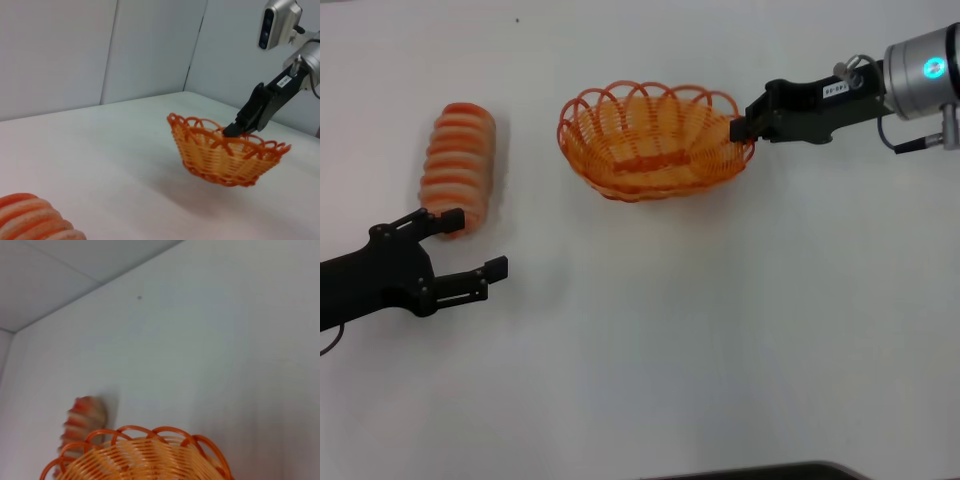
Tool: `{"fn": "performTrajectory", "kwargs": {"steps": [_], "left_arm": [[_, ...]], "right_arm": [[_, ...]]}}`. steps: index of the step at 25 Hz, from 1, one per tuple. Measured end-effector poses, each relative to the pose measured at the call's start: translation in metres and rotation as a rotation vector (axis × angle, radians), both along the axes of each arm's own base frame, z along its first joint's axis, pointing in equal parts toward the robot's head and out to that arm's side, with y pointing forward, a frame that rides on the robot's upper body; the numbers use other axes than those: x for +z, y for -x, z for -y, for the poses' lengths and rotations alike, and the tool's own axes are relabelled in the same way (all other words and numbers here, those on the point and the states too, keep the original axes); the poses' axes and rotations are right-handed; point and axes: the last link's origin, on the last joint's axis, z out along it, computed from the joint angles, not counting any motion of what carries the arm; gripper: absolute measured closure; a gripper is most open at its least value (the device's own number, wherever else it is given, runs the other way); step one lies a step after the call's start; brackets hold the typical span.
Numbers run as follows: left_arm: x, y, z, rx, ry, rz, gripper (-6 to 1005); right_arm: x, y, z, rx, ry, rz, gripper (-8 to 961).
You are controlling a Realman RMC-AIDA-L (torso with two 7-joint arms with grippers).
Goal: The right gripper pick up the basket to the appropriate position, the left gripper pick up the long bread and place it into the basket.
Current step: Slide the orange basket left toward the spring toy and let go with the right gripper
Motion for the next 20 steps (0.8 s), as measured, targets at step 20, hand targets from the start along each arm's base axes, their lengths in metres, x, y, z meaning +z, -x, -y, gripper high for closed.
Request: {"fn": "performTrajectory", "kwargs": {"steps": [20], "left_arm": [[-0.001,0.003,0.003,0.01,0.004,-0.007,72]], "right_arm": [[-0.029,0.013,-0.005,-0.089,0.006,0.084,882]]}}
